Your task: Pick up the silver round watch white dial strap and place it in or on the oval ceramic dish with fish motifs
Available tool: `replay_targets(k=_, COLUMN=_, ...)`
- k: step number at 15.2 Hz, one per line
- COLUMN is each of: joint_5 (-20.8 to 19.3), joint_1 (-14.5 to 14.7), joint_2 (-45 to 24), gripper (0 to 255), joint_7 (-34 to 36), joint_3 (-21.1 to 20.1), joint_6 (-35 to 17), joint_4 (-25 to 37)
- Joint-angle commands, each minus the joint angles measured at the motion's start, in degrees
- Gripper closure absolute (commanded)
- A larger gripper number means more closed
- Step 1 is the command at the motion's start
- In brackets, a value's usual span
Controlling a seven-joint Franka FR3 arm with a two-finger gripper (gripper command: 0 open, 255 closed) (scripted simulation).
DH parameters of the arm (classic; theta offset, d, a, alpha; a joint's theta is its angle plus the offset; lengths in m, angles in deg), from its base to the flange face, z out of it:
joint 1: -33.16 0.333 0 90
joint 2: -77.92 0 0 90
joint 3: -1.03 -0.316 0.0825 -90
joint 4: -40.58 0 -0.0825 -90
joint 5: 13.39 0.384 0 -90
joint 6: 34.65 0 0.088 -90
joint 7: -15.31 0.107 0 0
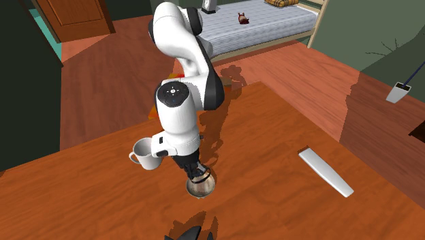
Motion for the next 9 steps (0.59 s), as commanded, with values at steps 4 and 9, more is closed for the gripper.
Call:
replay_targets(k=4, joint_5=0.0, joint_1=0.0, joint_2=-0.1, gripper=255, joint_7=0.0, joint_3=0.0, joint_6=-0.2, joint_4=-0.1)
replay_targets(k=9, joint_5=0.0, joint_1=0.0, joint_2=-0.1, gripper=0, joint_7=0.0, joint_3=0.0, joint_6=-0.2, joint_4=-0.1)
